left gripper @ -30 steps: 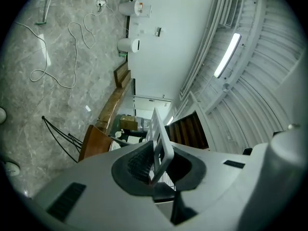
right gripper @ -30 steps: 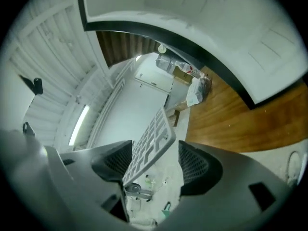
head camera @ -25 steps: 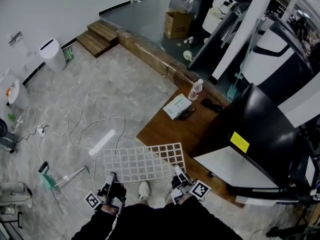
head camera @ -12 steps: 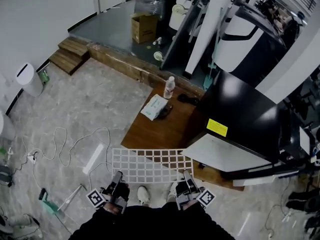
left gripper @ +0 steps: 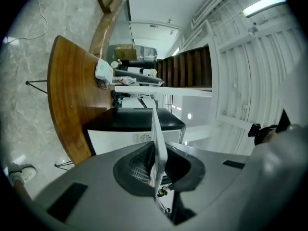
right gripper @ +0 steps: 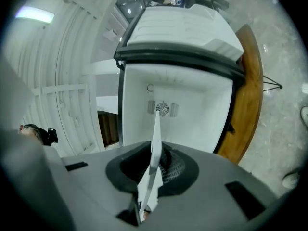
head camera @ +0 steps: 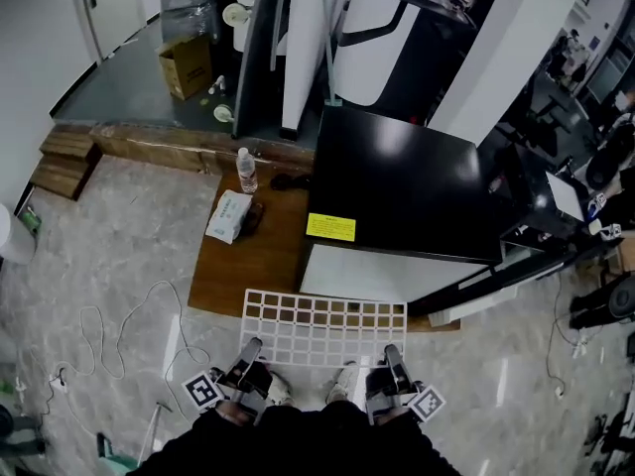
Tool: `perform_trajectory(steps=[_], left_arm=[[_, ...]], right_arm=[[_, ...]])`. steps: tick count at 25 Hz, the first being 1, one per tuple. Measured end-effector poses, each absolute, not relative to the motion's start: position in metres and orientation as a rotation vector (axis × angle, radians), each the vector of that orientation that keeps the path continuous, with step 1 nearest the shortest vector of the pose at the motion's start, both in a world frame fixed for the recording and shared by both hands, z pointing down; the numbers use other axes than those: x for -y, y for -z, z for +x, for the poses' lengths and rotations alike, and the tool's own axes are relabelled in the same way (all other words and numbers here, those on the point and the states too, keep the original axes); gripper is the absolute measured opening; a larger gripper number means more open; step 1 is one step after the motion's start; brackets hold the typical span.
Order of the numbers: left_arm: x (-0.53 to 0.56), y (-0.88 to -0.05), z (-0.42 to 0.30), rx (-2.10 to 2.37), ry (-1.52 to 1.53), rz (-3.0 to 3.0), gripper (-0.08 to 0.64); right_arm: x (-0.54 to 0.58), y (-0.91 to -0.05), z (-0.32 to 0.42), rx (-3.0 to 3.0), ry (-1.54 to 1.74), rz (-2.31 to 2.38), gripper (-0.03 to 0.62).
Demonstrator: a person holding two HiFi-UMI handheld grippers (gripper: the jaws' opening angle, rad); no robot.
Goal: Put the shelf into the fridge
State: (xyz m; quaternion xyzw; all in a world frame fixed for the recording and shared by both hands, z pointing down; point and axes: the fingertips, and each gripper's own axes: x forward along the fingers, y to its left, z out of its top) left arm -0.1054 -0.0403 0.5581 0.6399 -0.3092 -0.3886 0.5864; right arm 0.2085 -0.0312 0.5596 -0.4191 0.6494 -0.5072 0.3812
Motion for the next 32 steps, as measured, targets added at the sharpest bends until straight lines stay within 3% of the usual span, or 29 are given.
perform_trajectory(steps=[13, 32], left_arm=[[0.075, -0.539, 0.032, 0.645, 0.813, 1.535, 0.034], [0.118, -0.53, 0.041, 0.737, 0.83, 1.498, 0.032]], right_arm=[[0.038, -0.536, 0.343, -1.582, 1.205, -1.137, 0.04], [0.093, -0.534, 0.356, -1.567, 1.273, -1.101, 0.037]])
